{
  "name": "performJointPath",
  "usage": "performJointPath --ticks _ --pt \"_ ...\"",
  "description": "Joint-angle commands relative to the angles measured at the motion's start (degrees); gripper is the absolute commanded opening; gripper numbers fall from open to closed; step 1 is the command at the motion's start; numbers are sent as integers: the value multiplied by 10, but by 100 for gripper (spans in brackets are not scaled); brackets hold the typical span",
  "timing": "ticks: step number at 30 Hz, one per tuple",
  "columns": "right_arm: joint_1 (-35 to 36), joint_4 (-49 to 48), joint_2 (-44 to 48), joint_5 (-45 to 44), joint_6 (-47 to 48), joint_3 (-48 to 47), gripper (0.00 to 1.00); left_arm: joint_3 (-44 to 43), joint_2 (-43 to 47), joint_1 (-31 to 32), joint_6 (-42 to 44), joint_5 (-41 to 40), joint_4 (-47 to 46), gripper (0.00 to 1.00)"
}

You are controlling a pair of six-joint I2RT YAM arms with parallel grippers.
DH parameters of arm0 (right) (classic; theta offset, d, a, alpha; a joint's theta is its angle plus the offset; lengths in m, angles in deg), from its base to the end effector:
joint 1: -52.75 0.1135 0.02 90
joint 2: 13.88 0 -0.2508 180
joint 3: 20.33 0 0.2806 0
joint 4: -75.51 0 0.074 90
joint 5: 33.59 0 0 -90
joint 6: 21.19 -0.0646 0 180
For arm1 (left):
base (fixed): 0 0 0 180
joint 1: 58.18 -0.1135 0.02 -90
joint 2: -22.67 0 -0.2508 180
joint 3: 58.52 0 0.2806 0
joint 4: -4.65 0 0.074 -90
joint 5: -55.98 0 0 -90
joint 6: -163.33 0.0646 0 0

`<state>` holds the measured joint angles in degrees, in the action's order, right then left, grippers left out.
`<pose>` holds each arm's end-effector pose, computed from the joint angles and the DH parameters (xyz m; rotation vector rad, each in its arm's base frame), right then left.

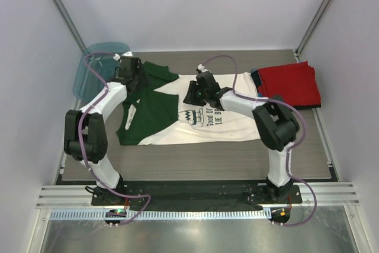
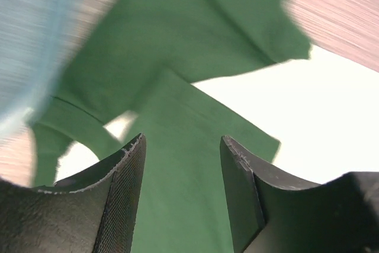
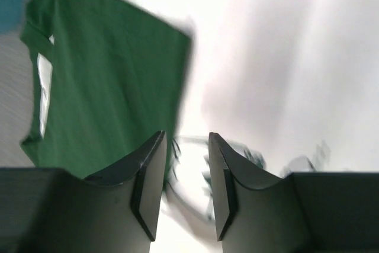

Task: Fold and stack the t-shirts
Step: Fold the tshirt

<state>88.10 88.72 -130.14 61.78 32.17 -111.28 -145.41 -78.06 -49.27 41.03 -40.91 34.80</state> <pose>0.3985 0.2901 0.1323 -0.0268 2.3582 0.7575 0.4344 -0.0603 0.1969 -0.5331 2.2804 -0.2179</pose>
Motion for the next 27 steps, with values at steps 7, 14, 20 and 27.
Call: performJointPath --ticks 7,14,20,27 --pt "-132 147 330 -129 72 242 36 86 106 129 1 26 -28 53" --pt "-212 215 380 -178 97 284 42 155 114 197 -11 -3 -78 52" --pt "-214 251 295 -261 101 240 39 159 36 192 -22 -17 -78 49" --pt "-223 254 272 -323 101 237 45 135 -36 158 -62 32 -60 45"
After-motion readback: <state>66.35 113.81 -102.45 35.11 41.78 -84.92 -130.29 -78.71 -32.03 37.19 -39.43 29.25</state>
